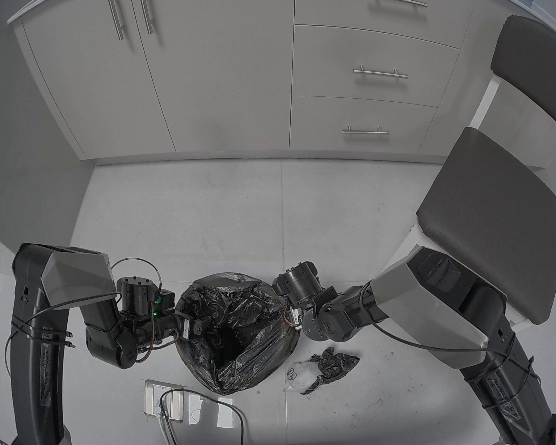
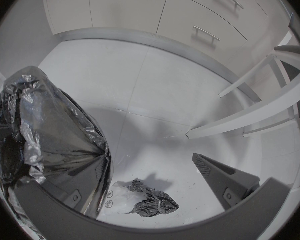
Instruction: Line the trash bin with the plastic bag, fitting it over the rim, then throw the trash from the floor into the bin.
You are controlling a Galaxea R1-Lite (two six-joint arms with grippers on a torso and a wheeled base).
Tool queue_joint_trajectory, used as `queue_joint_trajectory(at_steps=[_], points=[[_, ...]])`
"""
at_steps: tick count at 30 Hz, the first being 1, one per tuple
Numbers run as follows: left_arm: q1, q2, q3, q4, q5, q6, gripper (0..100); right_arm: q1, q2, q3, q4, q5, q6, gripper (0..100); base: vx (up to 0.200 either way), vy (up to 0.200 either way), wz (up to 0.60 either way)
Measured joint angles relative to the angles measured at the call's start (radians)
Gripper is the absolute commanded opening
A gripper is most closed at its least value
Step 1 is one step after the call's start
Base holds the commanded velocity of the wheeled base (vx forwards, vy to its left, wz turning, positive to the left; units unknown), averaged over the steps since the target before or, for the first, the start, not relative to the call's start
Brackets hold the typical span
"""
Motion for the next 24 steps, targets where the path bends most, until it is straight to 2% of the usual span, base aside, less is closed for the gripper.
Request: queue_joint_trajectory(at_steps=[12, 19, 24], points=[[-0.001, -0.002, 0.000, 0.000, 0.000, -0.008, 100, -0.021, -0.005, 0.000, 0.006, 0.008, -0.002, 100, 0.000, 0.000, 0.00], [-0.002, -0.004, 0.000, 0.000, 0.000, -0.016, 100, -0.024, -0.065, 0.035, 0.007, 0.040, -0.005, 100, 0.000, 0.000, 0.00], [-0.002, -0.005, -0.001, -0.001, 0.000, -0.018, 100, 0.003, -0.135, 0.062, 0.006, 0.064, -0.005, 100, 0.000, 0.000, 0.00]])
